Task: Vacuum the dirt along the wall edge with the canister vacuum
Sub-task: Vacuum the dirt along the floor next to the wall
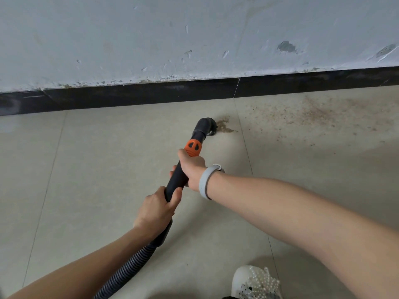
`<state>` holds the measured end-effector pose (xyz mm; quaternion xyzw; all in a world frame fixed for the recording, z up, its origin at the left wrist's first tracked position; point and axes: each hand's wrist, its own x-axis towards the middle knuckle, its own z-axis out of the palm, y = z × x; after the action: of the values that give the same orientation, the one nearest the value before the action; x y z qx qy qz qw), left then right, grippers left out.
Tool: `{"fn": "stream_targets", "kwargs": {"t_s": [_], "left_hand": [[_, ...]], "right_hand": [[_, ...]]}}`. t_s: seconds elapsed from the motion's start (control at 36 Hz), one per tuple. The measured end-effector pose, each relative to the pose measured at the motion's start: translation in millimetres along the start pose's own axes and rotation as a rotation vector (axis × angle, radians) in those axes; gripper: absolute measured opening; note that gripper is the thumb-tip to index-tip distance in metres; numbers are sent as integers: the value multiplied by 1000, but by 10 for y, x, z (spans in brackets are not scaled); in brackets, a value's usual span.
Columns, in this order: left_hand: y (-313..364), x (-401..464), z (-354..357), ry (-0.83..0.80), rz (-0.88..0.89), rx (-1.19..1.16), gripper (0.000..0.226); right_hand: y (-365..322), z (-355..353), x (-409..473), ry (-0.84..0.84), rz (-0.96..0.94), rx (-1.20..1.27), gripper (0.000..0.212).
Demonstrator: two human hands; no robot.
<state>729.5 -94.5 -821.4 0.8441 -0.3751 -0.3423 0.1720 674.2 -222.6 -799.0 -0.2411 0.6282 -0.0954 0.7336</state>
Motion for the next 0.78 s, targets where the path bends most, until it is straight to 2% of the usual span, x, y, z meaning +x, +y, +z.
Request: {"fn": "stream_targets", "kwargs": {"t_s": [0.39,0.53,0.78], "left_hand": [[454,66,232,-115,96,81,44],[541,99,268,-63,100,50,45],[271,135,36,79,16,-49,43]], "right_hand": [[-120,-574,17,117,-27,126,24],[-225,-607,59,124,-60,132,24],[-288,-84,51,-18,-67,11,20]]}}
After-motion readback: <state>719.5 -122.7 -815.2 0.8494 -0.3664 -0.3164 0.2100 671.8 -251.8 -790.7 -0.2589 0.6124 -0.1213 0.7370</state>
